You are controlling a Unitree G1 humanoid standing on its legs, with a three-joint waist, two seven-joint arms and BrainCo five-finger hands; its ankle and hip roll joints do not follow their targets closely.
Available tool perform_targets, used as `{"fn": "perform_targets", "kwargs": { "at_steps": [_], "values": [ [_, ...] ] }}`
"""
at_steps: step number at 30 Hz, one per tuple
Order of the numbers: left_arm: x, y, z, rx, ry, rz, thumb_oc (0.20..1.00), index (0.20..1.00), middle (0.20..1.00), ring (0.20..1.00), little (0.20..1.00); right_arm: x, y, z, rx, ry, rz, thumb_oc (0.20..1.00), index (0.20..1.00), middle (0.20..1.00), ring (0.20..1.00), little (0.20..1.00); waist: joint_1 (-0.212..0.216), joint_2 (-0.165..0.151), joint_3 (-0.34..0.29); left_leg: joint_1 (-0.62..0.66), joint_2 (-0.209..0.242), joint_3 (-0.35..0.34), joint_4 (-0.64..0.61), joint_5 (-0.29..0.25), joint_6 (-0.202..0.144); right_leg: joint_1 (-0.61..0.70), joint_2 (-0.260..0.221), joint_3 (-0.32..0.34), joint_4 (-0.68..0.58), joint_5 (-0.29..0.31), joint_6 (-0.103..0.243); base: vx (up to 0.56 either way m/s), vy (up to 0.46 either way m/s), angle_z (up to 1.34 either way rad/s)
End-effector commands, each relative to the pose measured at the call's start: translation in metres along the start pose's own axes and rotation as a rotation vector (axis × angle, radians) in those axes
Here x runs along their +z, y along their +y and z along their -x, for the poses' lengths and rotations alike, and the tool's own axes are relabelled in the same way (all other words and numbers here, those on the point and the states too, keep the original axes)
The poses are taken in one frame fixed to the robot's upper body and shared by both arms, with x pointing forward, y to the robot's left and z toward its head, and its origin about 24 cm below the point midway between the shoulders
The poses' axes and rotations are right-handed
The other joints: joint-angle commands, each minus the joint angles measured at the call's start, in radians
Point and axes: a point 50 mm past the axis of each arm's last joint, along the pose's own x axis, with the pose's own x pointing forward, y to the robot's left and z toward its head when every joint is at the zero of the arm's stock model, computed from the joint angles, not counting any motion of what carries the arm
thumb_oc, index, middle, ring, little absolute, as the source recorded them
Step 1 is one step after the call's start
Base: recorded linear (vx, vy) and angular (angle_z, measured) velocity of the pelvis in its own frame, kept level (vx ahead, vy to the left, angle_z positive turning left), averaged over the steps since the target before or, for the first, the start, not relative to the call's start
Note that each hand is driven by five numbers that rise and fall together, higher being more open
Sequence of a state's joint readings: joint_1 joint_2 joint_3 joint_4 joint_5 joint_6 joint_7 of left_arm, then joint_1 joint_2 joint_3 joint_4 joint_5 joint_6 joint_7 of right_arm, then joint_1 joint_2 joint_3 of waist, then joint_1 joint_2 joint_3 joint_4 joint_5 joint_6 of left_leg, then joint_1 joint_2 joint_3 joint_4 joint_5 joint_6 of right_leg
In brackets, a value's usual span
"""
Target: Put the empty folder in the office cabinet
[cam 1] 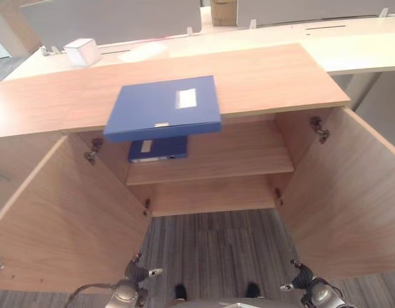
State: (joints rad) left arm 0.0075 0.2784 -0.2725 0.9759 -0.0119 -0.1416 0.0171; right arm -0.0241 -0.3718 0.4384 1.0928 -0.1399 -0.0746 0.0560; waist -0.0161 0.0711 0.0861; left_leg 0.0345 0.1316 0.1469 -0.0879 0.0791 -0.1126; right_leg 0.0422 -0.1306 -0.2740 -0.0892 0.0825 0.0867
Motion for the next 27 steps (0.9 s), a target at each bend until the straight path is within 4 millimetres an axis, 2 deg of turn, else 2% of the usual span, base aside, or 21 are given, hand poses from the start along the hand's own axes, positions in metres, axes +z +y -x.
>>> {"fn": "perform_targets", "kwargs": {
  "at_steps": [1,4,6,8,9,10,11,12,13,14,20,27],
  "values": [
    [0.007,0.034,0.002,0.084,-0.059,-0.026,1.000,1.000,1.000,1.000,1.000,0.011,-0.008,-0.003,-0.016,-0.032,0.037,1.000,1.000,1.000,1.000,1.000,0.022,-0.044,-0.026,0.023,0.003,-0.018,0.001,-0.053,0.006,-0.041,-0.126,0.067,0.070,0.015,0.092,0.01,0.152,0.05],
    [0.014,0.030,0.002,0.043,-0.090,-0.027,1.000,1.000,1.000,1.000,1.000,0.012,-0.005,-0.004,0.011,-0.023,0.057,1.000,1.000,1.000,1.000,1.000,0.026,-0.051,-0.027,0.026,-0.019,-0.010,0.001,-0.071,0.021,-0.046,-0.148,0.074,0.064,0.037,0.107,0.02,0.121,-0.06],
    [0.032,0.029,0.004,0.008,-0.179,-0.121,1.000,1.000,1.000,1.000,1.000,0.011,-0.004,-0.004,0.007,-0.012,0.052,1.000,1.000,1.000,1.000,1.000,0.033,-0.057,-0.031,0.029,-0.034,0.001,0.001,-0.082,0.030,-0.048,-0.166,0.084,0.064,0.051,0.120,0.04,0.102,-0.06],
    [0.049,0.041,0.012,0.035,-0.273,-0.208,1.000,1.000,1.000,1.000,1.000,0.010,-0.004,-0.004,-0.004,-0.014,0.025,1.000,1.000,1.000,1.000,1.000,0.037,-0.062,-0.035,0.034,-0.032,0.005,0.001,-0.087,0.030,-0.044,-0.168,0.084,0.057,0.052,0.121,0.05,-0.002,-0.12],
    [0.061,0.060,0.022,0.093,-0.338,-0.279,1.000,1.000,1.000,1.000,1.000,0.005,0.000,-0.003,0.002,-0.004,0.006,1.000,1.000,1.000,1.000,1.000,0.040,-0.067,-0.041,0.042,-0.028,0.005,0.001,-0.092,0.028,-0.031,-0.164,0.083,0.041,0.050,0.121,0.06,-0.046,-0.16],
    [0.068,0.069,0.027,0.126,-0.374,-0.308,1.000,1.000,1.000,1.000,1.000,0.003,0.000,-0.002,0.001,0.001,-0.005,1.000,1.000,1.000,1.000,1.000,0.041,-0.069,-0.046,0.046,-0.024,0.006,0.001,-0.093,0.026,-0.025,-0.162,0.081,0.033,0.048,0.120,0.04,-0.042,-0.12],
    [0.067,0.069,0.028,0.127,-0.371,-0.308,1.000,1.000,1.000,1.000,1.000,0.003,0.001,-0.002,0.004,0.001,-0.004,1.000,1.000,1.000,1.000,1.000,0.040,-0.070,-0.046,0.048,-0.024,0.007,0.001,-0.093,0.025,-0.022,-0.161,0.081,0.031,0.049,0.120,0.05,-0.054,-0.04],
    [0.079,0.086,0.042,0.201,-0.440,-0.368,1.000,1.000,1.000,1.000,1.000,-0.001,0.004,-0.001,0.013,0.007,-0.019,1.000,1.000,1.000,1.000,1.000,0.045,-0.072,-0.054,0.059,-0.013,0.008,0.001,-0.098,0.020,-0.009,-0.154,0.079,0.017,0.042,0.117,0.03,-0.043,-0.07],
    [0.078,0.087,0.043,0.203,-0.435,-0.369,1.000,1.000,1.000,1.000,1.000,-0.001,0.005,-0.001,0.017,0.007,-0.017,1.000,1.000,1.000,1.000,1.000,0.043,-0.073,-0.055,0.061,-0.012,0.008,0.001,-0.099,0.019,-0.007,-0.153,0.079,0.017,0.042,0.117,0.05,-0.078,-0.08],
    [0.084,0.099,0.053,0.271,-0.471,-0.403,1.000,1.000,1.000,1.000,1.000,-0.003,0.007,0.000,0.028,0.012,-0.015,1.000,1.000,1.000,1.000,1.000,0.046,-0.074,-0.060,0.068,-0.001,0.010,0.001,-0.100,0.013,-0.002,-0.147,0.079,0.012,0.034,0.113,0.02,-0.041,-0.12],
    [0.098,0.119,0.071,0.410,-0.538,-0.498,1.000,1.000,1.000,1.000,1.000,-0.006,0.013,0.002,0.051,0.014,-0.016,1.000,1.000,1.000,1.000,1.000,0.044,-0.073,-0.069,0.078,0.019,0.013,0.001,-0.098,-0.001,0.011,-0.127,0.082,0.006,0.019,0.105,0.01,-0.049,-0.03],
    [0.100,0.143,0.090,0.583,-0.545,-0.591,1.000,1.000,1.000,1.000,1.000,-0.015,0.018,0.004,0.071,0.044,-0.033,1.000,1.000,1.000,1.000,1.000,0.047,-0.068,-0.079,0.086,0.036,0.014,0.001,-0.096,-0.013,0.027,-0.110,0.078,0.002,0.005,0.097,0.00,-0.019,0.00]
  ]
}}
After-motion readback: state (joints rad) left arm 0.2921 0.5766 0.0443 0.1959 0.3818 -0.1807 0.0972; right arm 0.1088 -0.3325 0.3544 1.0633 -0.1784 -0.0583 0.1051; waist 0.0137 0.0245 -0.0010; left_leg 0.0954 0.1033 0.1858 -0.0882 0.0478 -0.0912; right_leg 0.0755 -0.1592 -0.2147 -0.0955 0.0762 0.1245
